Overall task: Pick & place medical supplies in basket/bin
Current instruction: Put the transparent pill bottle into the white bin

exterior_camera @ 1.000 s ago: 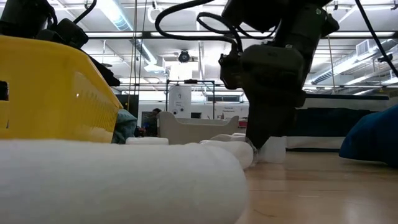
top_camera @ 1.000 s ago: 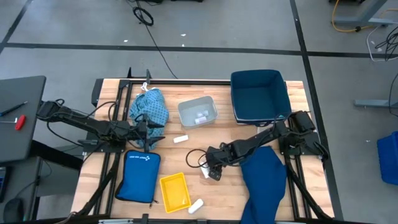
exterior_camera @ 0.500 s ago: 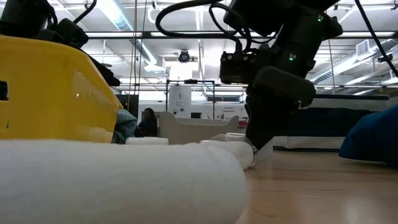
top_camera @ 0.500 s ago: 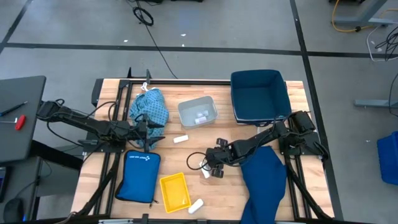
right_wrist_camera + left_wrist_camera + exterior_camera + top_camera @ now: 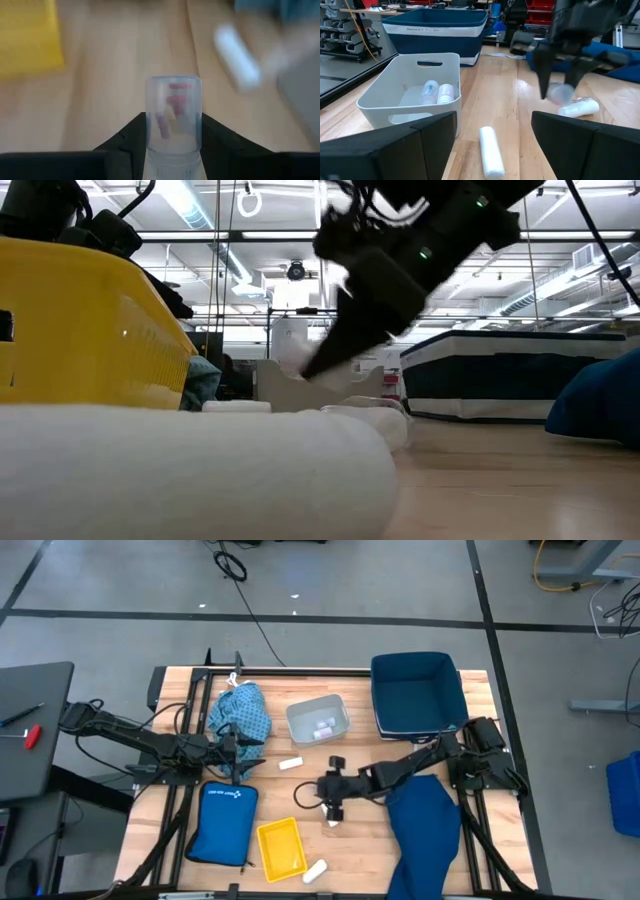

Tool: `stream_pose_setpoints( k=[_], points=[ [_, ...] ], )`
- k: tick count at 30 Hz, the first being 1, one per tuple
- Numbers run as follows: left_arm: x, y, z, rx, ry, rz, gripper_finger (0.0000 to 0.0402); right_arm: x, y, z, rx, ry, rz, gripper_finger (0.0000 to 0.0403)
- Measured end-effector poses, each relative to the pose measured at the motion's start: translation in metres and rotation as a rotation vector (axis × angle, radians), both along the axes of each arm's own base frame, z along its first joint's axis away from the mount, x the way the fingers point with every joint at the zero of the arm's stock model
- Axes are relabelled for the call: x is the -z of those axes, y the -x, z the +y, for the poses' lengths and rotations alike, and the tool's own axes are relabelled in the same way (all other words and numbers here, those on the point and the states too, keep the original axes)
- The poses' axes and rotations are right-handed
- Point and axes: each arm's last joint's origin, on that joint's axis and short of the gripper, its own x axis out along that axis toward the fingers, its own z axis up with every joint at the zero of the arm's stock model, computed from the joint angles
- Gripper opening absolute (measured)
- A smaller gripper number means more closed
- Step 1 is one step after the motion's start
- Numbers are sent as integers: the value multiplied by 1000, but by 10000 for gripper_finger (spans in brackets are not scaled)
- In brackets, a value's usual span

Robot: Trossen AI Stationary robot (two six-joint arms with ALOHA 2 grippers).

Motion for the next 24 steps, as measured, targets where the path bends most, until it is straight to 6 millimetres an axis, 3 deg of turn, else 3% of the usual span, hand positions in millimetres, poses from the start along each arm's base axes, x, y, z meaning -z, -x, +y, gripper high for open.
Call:
stream_pose_setpoints(
  k=[6, 10, 24],
  points=[
    [0, 0, 0, 0, 2, -1, 261, -21, -18, -8, -161, 61, -245, 142],
    [0, 0, 0, -1, 3, -1, 261, -30, -26, -24, -215, 132, -346, 142],
    [0, 0, 1, -28, 6, -4, 261, -29, -30, -144, -9, 180, -308, 142]
  ],
)
